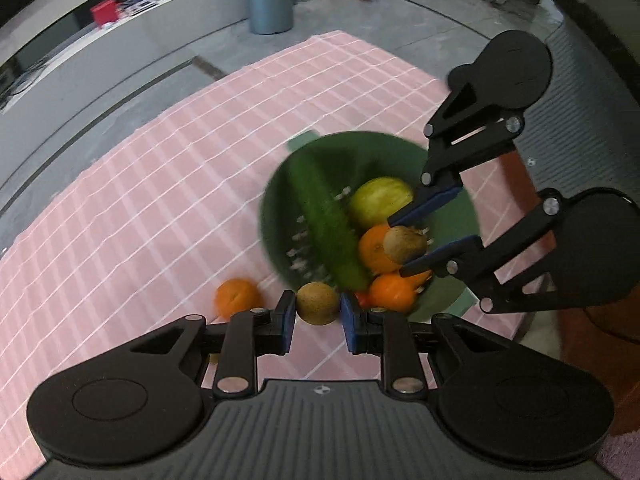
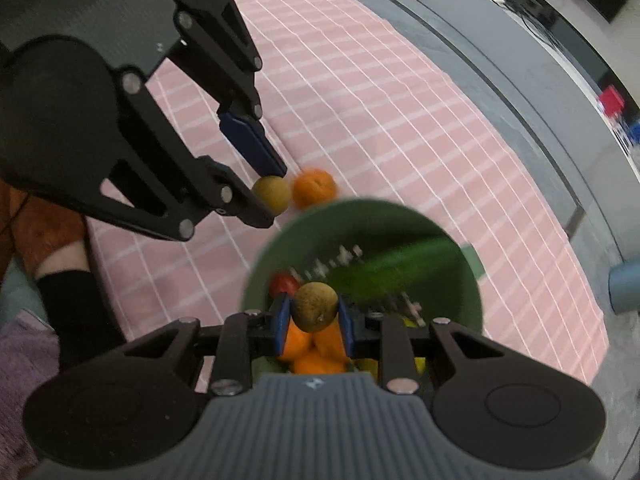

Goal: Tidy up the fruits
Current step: 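Carry both small brown fruits into the green colander and open both tools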

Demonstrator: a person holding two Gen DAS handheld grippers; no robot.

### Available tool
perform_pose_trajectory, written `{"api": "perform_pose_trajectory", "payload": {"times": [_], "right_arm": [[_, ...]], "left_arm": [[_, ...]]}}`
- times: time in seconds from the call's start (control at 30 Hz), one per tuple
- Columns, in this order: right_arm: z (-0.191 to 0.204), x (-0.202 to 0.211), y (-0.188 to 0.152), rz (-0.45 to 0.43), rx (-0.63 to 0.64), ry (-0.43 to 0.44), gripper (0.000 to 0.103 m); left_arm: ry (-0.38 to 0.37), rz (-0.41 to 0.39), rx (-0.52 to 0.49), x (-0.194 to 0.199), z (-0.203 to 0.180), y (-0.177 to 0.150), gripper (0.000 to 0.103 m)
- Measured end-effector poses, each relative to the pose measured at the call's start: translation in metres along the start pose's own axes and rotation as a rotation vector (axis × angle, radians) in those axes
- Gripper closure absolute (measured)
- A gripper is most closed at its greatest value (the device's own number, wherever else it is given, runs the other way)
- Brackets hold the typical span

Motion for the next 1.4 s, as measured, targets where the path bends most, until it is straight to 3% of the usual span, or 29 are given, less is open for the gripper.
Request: {"api": "perform_pose_trajectory", "payload": {"times": [0.4, 0.87, 1.0, 1.13, 1.2, 1.4], "right_arm": [[-0.016, -0.050, -0.061, 0.159, -0.050, -0.008, 0.081], [-0.017, -0.087, -0.061, 0.199, -0.038, 0.013, 0.081], [-0.019, -0.097, -0.064, 0.201, -0.038, 0.011, 0.080], [-0.015, -0.094, -0.059, 0.198, -0.035, -0.001, 0.077], [-0.015, -0.082, -0.059, 0.184, -0.033, -0.010, 0.069], [-0.006, -0.065, -0.048, 0.153, -0.028, -0.045, 0.068]], "left_arm": [[-0.053, 0.085, -0.042, -0.065, -0.008, 0.008, 0.076], [-0.083, 0.125, -0.013, -0.090, -0.001, 0.005, 0.076], [-0.085, 0.115, -0.001, -0.088, 0.001, 0.004, 0.076], [-0.064, 0.096, 0.016, -0.084, 0.000, 0.000, 0.065], [-0.049, 0.074, 0.022, -0.080, -0.001, -0.001, 0.060], [0.010, -0.031, 0.058, -0.054, -0.011, -0.007, 0.059]]}}
Point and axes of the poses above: each gripper's, at about its wrist camera, not at the fingertips, and x roughly against the way its jaws point, z to its left, y to its top, the point moved 6 cm from there along -x, roughly the way its jaws point, and after that the axes turned 11 degrees about -y, right-handed, at the moved point
